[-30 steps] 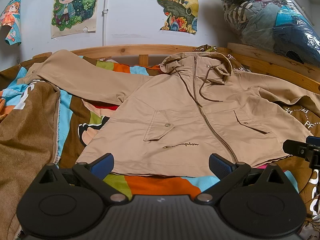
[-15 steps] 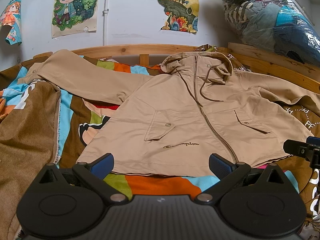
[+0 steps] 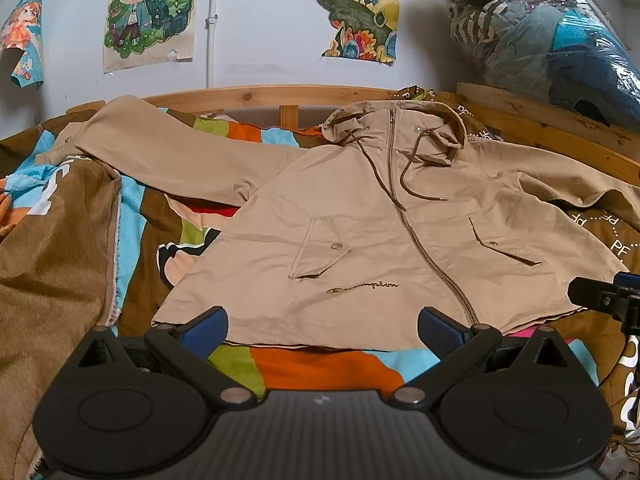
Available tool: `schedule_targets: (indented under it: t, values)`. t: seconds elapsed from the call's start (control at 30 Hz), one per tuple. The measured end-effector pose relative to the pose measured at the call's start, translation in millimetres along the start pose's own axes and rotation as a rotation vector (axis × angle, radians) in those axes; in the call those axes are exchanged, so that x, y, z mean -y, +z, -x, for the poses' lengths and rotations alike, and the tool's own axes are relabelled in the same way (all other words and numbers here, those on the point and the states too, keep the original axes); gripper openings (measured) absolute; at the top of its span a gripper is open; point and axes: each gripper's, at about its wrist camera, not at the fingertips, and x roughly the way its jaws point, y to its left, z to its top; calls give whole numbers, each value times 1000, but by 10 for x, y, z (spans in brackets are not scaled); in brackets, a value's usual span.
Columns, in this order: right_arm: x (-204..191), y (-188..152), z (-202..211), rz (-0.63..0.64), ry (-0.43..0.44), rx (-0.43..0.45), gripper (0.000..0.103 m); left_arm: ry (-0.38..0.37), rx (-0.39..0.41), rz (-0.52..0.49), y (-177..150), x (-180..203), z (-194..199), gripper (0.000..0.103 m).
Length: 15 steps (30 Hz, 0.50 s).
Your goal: Fold large clothes
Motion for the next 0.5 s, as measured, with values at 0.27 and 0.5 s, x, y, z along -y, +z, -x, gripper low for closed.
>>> schedule_targets:
  t: [0.27, 0.5]
  values:
    - [12, -13, -15, -4, -1, -1, 102, 5, -26, -1, 2, 12, -14, 102]
    - [52, -28, -46, -35, -17, -31, 102, 35, -141, -37, 71, 49, -223, 102]
